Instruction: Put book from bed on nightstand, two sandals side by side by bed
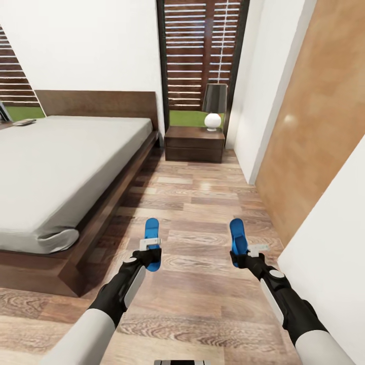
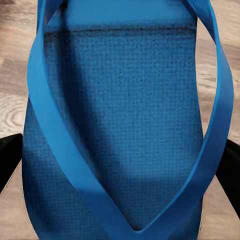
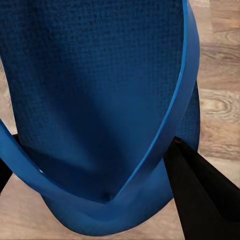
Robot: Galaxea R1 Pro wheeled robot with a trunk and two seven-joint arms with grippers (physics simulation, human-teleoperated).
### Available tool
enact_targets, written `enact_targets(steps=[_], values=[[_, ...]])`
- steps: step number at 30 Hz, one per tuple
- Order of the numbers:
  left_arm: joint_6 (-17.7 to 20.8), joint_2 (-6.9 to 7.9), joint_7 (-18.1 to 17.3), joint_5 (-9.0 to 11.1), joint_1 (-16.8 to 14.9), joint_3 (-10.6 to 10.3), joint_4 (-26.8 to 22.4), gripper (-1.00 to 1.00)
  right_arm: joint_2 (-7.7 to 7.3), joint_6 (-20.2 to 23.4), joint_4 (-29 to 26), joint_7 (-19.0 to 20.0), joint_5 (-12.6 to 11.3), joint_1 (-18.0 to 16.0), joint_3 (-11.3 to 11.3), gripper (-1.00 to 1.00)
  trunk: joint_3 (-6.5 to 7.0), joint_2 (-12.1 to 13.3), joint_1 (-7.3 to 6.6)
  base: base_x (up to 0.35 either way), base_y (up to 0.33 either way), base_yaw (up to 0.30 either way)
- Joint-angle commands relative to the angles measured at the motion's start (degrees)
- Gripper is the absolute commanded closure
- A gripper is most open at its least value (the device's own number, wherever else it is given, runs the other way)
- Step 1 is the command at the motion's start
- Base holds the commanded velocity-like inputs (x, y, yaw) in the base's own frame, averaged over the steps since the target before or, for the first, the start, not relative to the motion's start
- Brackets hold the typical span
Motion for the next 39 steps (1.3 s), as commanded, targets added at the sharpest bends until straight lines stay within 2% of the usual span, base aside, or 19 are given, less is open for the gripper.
enact_targets(steps=[1,39], values=[[0.2,0.08,0.4,0.6,0.0,-0.2,-0.1,1.00,-0.06,0.3,-0.1,-0.2,-0.7,0.0,0.1,1.00,-0.05,0.0,0.02,0.328,0.000,0.000],[0.2,0.14,0.3,0.5,0.0,-0.2,0.0,1.00,-0.06,1.1,-0.7,0.0,-0.7,0.0,0.3,1.00,-0.05,0.0,0.02,0.334,0.000,0.000]])
